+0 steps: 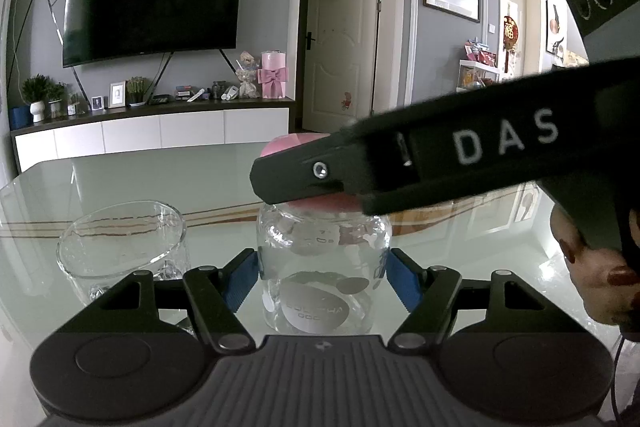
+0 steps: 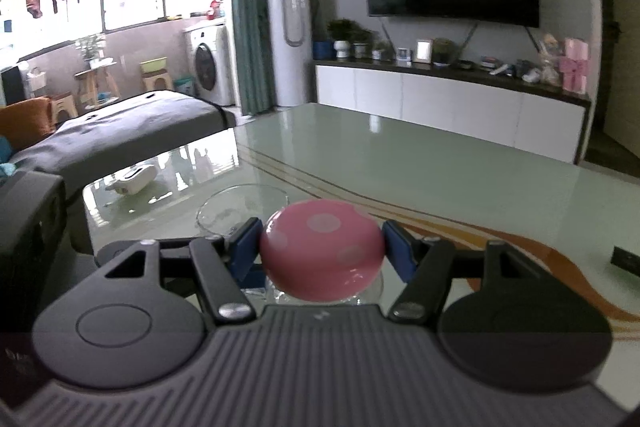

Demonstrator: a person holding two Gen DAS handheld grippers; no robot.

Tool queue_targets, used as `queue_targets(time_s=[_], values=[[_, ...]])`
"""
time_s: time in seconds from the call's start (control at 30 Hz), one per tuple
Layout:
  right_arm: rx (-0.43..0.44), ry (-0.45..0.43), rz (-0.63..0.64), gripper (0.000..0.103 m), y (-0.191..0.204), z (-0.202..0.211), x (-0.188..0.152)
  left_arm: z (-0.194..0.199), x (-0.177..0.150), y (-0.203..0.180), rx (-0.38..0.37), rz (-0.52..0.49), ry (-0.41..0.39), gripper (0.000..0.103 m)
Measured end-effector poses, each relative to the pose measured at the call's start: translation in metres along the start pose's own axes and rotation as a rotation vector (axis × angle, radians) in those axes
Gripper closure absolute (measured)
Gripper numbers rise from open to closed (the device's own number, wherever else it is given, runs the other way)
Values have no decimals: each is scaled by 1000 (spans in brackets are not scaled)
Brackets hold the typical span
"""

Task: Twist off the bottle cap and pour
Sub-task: 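Twist the pink cap with the right gripper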

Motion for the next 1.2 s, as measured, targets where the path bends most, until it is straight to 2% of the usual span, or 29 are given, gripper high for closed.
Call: queue_targets(time_s=[0.4,0.83,1.03,1.2], values=[[125,7,70,37,-10,4,2,1,-3,-3,-1,1,-1,30],[196,7,91,37,-18,7,5,1,-3,-3,-5,4,-1,30],[238,-2,49,37,-26,7,3,0,-5,-9,-5,2,-2,30],[234,-8,89,37,-24,8,3,1,-3,-8,-5,3,-2,30]])
Point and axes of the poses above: each gripper's, at about its wrist camera, not at the fingertips, and z roughly against the way its jaws point, y to its left, x to its top, the point moved 4 cm from there along -z, roughly the way its jaws point, and after that the axes turned 14 degrees about -z, right-handed, at the moved point
